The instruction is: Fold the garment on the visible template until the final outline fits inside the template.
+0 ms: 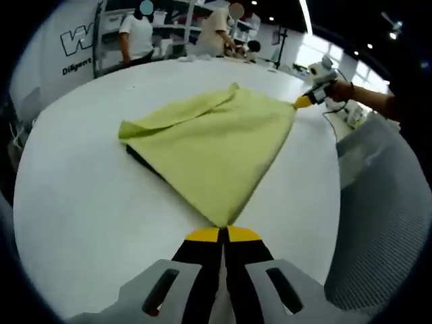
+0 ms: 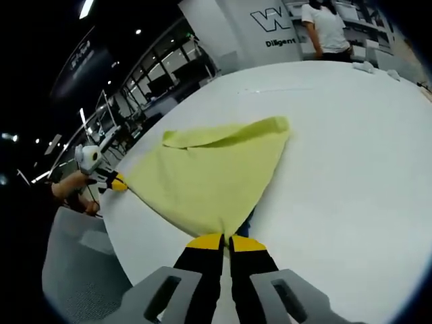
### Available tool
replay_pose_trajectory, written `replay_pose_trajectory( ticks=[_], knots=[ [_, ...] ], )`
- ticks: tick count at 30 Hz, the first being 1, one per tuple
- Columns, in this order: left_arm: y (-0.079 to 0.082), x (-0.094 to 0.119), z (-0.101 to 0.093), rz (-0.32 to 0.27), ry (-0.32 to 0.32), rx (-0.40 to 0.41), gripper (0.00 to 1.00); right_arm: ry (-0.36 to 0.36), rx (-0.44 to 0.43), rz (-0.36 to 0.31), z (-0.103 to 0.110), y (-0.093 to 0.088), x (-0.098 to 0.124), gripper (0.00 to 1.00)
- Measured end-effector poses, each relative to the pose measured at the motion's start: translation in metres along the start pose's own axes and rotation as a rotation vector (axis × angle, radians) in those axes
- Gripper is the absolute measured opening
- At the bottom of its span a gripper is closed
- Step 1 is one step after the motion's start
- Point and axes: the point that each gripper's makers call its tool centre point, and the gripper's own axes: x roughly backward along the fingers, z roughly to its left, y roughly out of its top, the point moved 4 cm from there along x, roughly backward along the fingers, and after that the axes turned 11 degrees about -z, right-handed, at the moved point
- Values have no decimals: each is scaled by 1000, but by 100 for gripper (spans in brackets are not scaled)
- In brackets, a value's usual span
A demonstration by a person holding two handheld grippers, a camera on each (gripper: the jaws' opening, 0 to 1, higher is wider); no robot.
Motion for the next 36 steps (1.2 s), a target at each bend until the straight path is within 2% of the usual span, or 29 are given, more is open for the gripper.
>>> replay_pose_trajectory(
  ticks=[4, 10, 14, 18, 21, 22, 25, 27, 30, 33, 36],
  knots=[
    [7, 4, 4, 9, -2, -96, 1, 3, 3, -3, 1, 1, 2, 0],
    [9, 6, 3, 29, -8, -135, 1, 8, 3, 9, 1, -2, 2, 0],
    [8, 6, 0, 39, -22, -134, 1, 3, -1, 3, 0, -3, 1, 0],
    [11, 7, -2, 26, -13, -79, 1, 18, -19, -21, 0, 0, 2, 0],
    [15, 10, 0, 2, 13, -62, 14, 3, -25, -59, -3, 7, 4, 3],
    [16, 11, 1, -4, 17, -48, 20, 2, -30, -74, -4, 9, 4, 6],
    [20, 15, 4, -28, 39, -31, 30, 3, -50, -110, -4, 17, 7, 19],
    [23, 18, 8, -42, 56, -19, 34, -7, -31, -122, -5, 22, 8, 26],
    [32, 20, 16, -94, 95, 0, 40, -23, -2, -148, -9, 28, 7, 33],
    [34, 19, 21, -100, 117, -31, 50, -23, 8, -178, -11, 37, 5, 44],
    [40, 16, 28, -122, 149, -8, 60, -34, 40, -188, -13, 45, 1, 53]
  ],
)
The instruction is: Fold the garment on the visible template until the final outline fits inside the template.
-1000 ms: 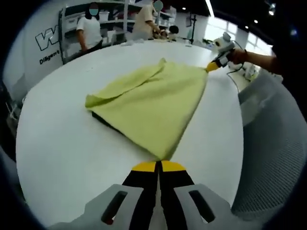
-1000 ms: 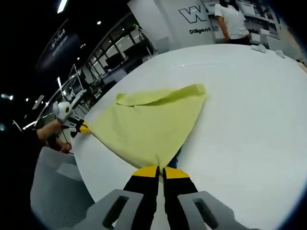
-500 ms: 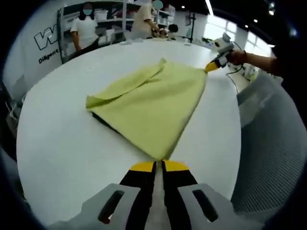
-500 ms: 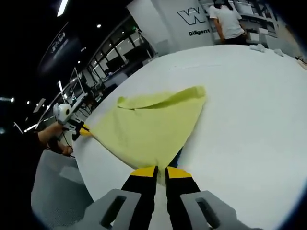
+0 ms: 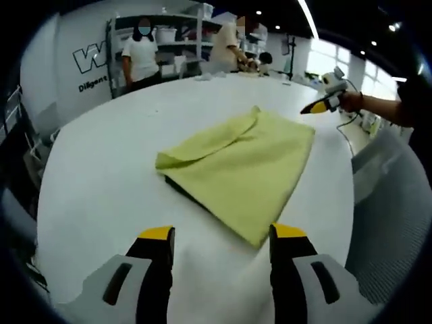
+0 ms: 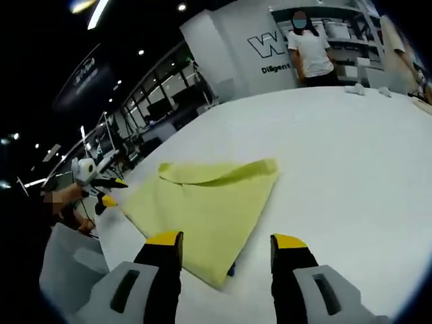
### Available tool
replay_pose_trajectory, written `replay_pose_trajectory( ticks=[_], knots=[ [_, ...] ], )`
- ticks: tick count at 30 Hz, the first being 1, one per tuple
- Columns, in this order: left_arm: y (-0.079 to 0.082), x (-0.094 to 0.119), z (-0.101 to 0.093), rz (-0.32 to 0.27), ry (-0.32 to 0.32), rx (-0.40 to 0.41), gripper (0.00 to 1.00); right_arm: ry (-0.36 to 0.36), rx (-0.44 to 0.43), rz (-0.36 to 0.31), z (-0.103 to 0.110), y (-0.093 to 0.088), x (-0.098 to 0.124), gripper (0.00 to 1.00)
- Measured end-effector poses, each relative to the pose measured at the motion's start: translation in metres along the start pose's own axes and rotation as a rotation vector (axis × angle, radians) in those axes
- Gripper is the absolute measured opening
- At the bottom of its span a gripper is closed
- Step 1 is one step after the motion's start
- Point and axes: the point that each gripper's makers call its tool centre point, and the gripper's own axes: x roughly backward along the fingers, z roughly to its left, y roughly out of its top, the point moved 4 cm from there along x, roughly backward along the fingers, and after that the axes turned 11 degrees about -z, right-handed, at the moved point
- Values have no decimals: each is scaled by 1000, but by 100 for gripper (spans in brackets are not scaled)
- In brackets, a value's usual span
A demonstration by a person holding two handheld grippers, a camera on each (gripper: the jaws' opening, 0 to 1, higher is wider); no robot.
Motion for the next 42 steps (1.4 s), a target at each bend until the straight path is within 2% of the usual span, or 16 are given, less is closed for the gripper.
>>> replay_pose_trajectory(
  ticks=[4, 6, 13, 18, 25, 31, 39, 42],
  knots=[
    [11, -7, 18, -52, 84, 49, 62, -6, 40, -24, -5, 11, -9, 58],
    [17, -12, 25, -71, 105, 66, 63, -1, 57, -35, -6, 17, -15, 59],
    [28, -31, 47, -79, 157, 44, 62, 9, 110, -47, -14, 36, -38, 61],
    [33, -46, 57, -70, 166, 37, 61, 10, 144, -42, -22, 43, -52, 62],
    [41, -69, 67, -75, 167, 25, 57, 22, 191, -8, -34, 45, -71, 57],
    [45, -92, 72, -85, 149, 19, 51, 18, 233, 12, -45, 45, -87, 46],
    [39, -106, 77, -13, 89, -53, 45, 50, 267, 45, -51, 44, -105, 43],
    [37, -110, 78, 12, 48, -66, 42, 48, 285, 59, -54, 43, -110, 39]
  ],
)
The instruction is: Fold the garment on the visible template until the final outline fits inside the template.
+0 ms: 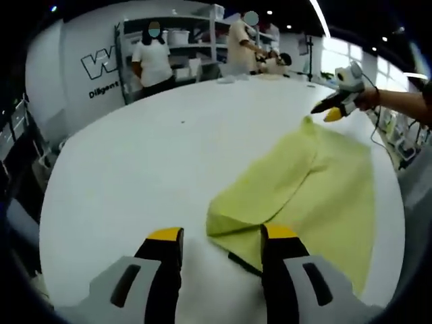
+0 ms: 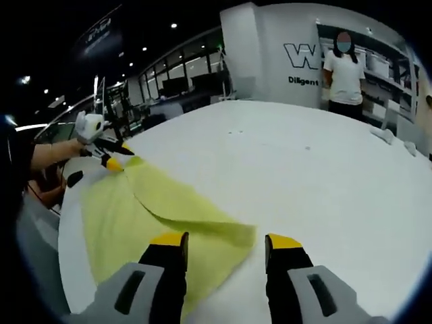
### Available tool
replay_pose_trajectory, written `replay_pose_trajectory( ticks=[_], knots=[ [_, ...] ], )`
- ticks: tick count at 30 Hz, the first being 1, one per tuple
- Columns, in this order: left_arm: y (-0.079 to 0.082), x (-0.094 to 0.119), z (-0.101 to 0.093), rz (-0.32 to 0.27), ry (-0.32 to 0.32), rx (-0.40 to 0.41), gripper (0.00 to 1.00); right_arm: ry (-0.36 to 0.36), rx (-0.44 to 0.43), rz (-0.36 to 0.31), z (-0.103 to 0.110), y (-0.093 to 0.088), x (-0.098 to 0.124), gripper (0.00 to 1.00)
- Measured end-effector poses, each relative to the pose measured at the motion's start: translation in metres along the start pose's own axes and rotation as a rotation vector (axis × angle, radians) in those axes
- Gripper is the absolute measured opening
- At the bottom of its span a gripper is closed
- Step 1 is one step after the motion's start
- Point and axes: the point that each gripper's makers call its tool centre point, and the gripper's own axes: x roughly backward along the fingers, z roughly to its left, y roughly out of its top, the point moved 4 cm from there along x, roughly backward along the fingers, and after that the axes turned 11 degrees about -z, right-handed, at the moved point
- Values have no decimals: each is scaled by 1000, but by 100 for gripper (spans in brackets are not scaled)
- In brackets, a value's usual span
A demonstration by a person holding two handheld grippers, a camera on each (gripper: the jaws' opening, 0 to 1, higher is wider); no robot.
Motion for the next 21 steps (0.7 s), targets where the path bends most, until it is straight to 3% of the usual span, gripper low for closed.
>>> replay_pose_trajectory(
  ticks=[6, 10, 18, 21],
  knots=[
    [-3, -1, 0, 30, -75, -46, 34, -3, 6, 16, -7, -2, -7, 28],
    [-4, -4, 5, 38, -73, -62, 30, 0, 9, 21, -8, -3, -11, 24],
    [6, -13, 3, -7, -88, -57, 17, -1, 14, 31, -9, -2, -17, 16],
    [9, -16, 5, -24, -69, 1, 10, -10, 11, 33, -11, -2, -19, 11]
  ],
)
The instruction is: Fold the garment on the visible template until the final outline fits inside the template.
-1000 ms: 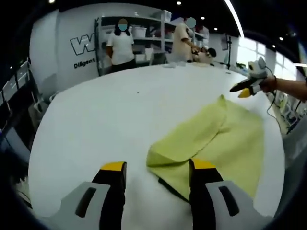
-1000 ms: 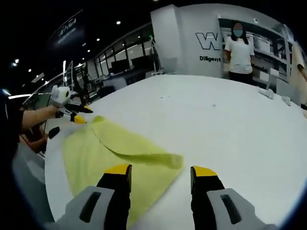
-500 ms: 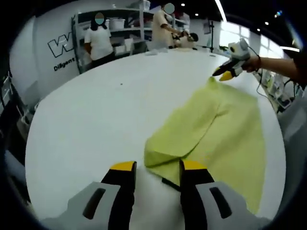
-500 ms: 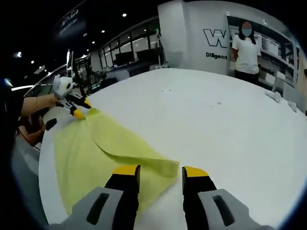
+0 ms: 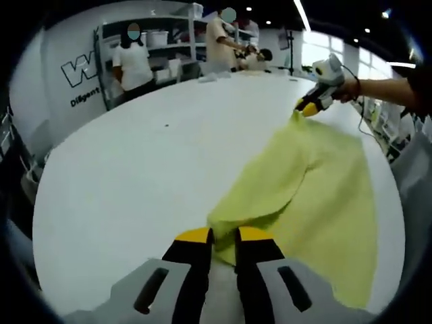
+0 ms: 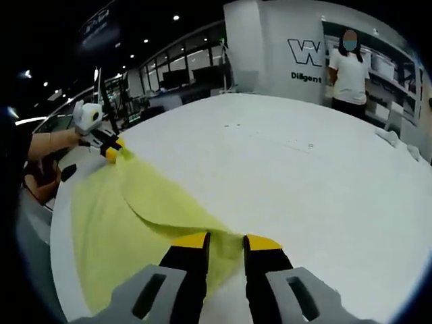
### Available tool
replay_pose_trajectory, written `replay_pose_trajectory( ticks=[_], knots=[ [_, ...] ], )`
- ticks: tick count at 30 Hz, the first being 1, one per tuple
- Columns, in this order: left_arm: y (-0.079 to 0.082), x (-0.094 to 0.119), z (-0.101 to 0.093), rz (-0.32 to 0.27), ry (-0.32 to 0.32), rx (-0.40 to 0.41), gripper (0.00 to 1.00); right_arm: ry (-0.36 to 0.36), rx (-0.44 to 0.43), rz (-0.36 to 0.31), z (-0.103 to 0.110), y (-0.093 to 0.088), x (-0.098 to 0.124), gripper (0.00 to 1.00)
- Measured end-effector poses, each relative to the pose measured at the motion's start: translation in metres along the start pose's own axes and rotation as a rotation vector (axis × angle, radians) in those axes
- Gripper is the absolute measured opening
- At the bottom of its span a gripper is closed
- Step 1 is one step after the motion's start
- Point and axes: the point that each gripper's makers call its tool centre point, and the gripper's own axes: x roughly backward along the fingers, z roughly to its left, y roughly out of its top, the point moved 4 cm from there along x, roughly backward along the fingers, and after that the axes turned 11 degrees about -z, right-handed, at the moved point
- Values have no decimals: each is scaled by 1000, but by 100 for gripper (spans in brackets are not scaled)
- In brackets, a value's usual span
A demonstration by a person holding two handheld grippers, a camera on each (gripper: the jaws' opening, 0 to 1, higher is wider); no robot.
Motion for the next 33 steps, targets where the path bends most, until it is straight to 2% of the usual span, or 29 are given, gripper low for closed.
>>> replay_pose_trajectory(
  ticks=[2, 4, 5, 8, 9, 12, 14, 15, 20, 24, 25, 33],
  knots=[
    [-1, -1, 1, -5, 20, 81, 10, -17, -19, -4, -2, 0, -1, 10],
    [-4, -1, 4, 2, 39, 94, 9, -28, -38, -18, -3, 1, -2, 8],
    [-5, 0, 7, 3, 66, 137, 8, -35, -44, -18, -4, 0, -2, 8],
    [-5, 2, 8, -15, 80, 210, 8, -72, -99, -36, -10, -1, -1, 3],
    [-5, 2, 8, -17, 74, 207, 7, -74, -104, -40, -11, -1, -1, 1],
    [-6, 2, 8, -29, 99, 265, 5, -90, -158, -45, -13, -4, -1, 0],
    [-5, 1, 10, -61, 130, 384, 5, -117, -176, -38, -16, -6, -1, 0],
    [-6, 1, 11, -62, 138, 397, 5, -120, -176, -35, -17, -7, -1, 0],
    [-9, 1, 12, -36, 165, 377, 5, -136, -209, -26, -16, -10, -2, 0],
    [-10, 1, 13, -29, 197, 403, 5, -148, -235, -30, -17, -10, -1, 0],
    [-12, 2, 13, -18, 221, 438, 5, -161, -258, -35, -18, -10, 0, 0],
    [-11, 3, 9, -24, 229, 409, 5, -176, -272, -39, -19, -9, 3, 0]
  ],
)
